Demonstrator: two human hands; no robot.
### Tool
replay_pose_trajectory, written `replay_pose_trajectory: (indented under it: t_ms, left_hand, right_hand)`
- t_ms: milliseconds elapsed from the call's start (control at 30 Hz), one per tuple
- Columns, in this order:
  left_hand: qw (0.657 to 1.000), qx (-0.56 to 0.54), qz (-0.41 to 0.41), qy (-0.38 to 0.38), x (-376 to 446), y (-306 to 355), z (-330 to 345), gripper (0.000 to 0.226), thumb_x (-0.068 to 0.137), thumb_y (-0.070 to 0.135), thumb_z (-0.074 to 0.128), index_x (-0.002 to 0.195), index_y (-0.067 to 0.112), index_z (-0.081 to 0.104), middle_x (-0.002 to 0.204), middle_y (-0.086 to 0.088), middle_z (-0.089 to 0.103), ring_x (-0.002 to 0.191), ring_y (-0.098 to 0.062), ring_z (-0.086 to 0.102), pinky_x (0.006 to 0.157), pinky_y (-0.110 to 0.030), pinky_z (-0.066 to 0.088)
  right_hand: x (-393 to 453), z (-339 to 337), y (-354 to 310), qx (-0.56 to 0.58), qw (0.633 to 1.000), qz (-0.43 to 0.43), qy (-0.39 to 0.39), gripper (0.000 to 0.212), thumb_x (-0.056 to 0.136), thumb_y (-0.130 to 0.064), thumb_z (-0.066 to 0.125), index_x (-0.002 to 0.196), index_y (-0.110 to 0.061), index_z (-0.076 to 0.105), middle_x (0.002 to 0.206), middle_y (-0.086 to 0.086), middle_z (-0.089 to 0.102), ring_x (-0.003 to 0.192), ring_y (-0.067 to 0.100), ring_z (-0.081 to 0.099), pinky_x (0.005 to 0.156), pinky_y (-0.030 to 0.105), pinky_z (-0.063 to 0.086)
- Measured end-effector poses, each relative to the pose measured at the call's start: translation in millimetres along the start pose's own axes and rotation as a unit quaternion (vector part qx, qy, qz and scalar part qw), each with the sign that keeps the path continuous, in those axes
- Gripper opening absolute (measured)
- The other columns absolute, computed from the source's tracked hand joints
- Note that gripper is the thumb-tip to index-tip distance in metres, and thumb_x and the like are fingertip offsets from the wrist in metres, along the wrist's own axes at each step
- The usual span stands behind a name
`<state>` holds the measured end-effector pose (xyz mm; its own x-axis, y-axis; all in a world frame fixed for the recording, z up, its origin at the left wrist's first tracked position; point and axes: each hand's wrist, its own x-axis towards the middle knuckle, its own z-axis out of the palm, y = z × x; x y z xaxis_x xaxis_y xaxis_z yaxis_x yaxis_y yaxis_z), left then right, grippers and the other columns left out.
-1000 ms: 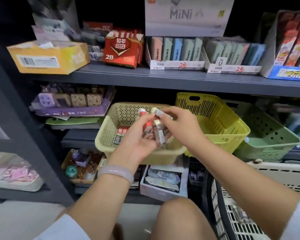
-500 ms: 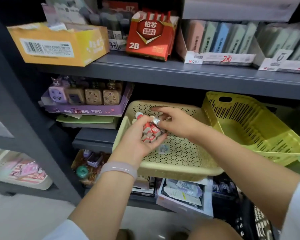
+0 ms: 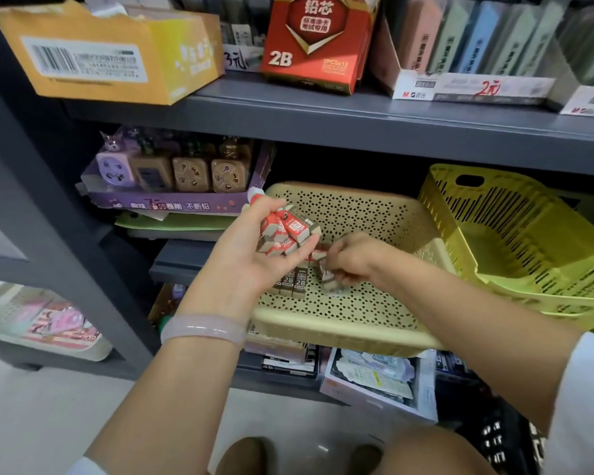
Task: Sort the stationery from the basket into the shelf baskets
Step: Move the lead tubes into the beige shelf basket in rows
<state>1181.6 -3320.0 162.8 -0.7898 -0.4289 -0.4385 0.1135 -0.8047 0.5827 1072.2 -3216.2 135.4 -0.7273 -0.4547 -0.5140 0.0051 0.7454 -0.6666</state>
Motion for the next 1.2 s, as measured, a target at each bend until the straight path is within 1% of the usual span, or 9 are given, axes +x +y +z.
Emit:
replay_pose_trajectory:
  t_ms: [167,333,500,633,700,867,1000,1100,1200]
  left_hand:
    - [1.000,-0.005,0.023,-0.004,-2,6,-3,0.016,0.072,0.006,0.073,0.079,0.005,0.060,0.094,-0.018,0.062,0.085,-0.033,0.064,0.065,-0.048,0.056]
    - [1.000,-0.013,0.008,-0.006,-3,3,-1,0.019,0.072,0.005,0.073,0.085,0.004,0.058,0.097,-0.019,0.062,0.086,-0.034,0.064,0.062,-0.048,0.057]
    - [1.000,-0.004,0.001,-0.007,-4,1,-1,0.017,0.073,0.005,0.072,0.083,0.005,0.059,0.101,-0.018,0.061,0.090,-0.034,0.064,0.064,-0.049,0.057]
    - [1.000,0.017,0.001,0.004,-4,1,-3,0.015,0.073,0.006,0.073,0.080,0.005,0.060,0.093,-0.017,0.063,0.086,-0.033,0.065,0.063,-0.048,0.057]
    - [0.999,0.032,0.006,0.002,-4,1,-3,0.013,0.073,0.006,0.072,0.078,0.005,0.060,0.083,-0.017,0.066,0.081,-0.032,0.068,0.062,-0.047,0.057]
    - [0.998,0.059,0.013,-0.002,-4,-3,-1,0.010,0.075,0.003,0.069,0.078,0.004,0.060,0.060,-0.012,0.069,0.064,-0.024,0.070,0.061,-0.046,0.058]
    - [0.998,0.069,0.015,0.000,-4,-7,2,0.011,0.076,0.002,0.068,0.083,0.004,0.060,0.085,-0.016,0.066,0.078,-0.027,0.068,0.062,-0.046,0.058]
    - [0.999,0.046,0.023,0.018,-2,-5,3,0.015,0.076,0.002,0.069,0.083,0.006,0.057,0.096,-0.018,0.056,0.091,-0.034,0.064,0.064,-0.048,0.058]
    - [0.999,0.026,0.029,0.019,-1,-1,3,0.015,0.075,0.002,0.070,0.081,0.006,0.057,0.096,-0.016,0.053,0.094,-0.034,0.061,0.065,-0.049,0.057]
  right_hand:
    - [7,16,0,-0.012,0.999,0.027,-0.024,0.026,0.088,-0.005,0.058,0.112,-0.001,0.050,0.087,0.016,0.064,0.054,0.010,0.060,0.052,0.019,0.053]
    - [8,19,-1,0.024,1.000,0.008,0.005,0.008,0.088,-0.005,0.059,0.084,-0.006,0.051,0.075,0.010,0.061,0.055,0.012,0.060,0.041,0.016,0.051]
    - [2,13,2,-0.002,1.000,-0.008,-0.014,0.013,0.090,-0.006,0.055,0.100,0.001,0.057,0.074,0.011,0.062,0.059,0.015,0.060,0.061,0.024,0.054]
    - [-5,0,-4,0.092,0.989,-0.108,0.046,0.018,0.096,-0.016,0.046,0.091,-0.003,0.058,0.073,0.008,0.060,0.056,0.014,0.056,0.056,0.021,0.052]
    - [-12,-6,-11,0.168,0.967,-0.187,0.031,0.019,0.097,-0.021,0.044,0.090,-0.013,0.060,0.077,0.004,0.062,0.061,0.012,0.057,0.056,0.019,0.052]
    - [-17,-9,-20,0.072,0.961,-0.264,-0.050,0.022,0.091,-0.029,0.056,0.110,-0.020,0.063,0.106,0.003,0.069,0.097,0.019,0.066,0.083,0.029,0.055]
    - [-13,-14,-22,0.106,0.957,-0.266,-0.038,0.007,0.089,-0.021,0.060,0.096,-0.023,0.061,0.083,-0.001,0.065,0.071,0.008,0.062,0.064,0.017,0.052]
    - [-3,-21,-17,0.181,0.959,-0.215,0.043,0.008,0.087,-0.015,0.061,0.088,-0.022,0.057,0.073,0.000,0.060,0.059,0.009,0.056,0.057,0.020,0.051]
    - [4,-22,-7,0.028,0.990,-0.118,0.069,0.009,0.087,-0.019,0.062,0.085,-0.011,0.058,0.066,0.002,0.059,0.047,0.007,0.052,0.046,0.015,0.050]
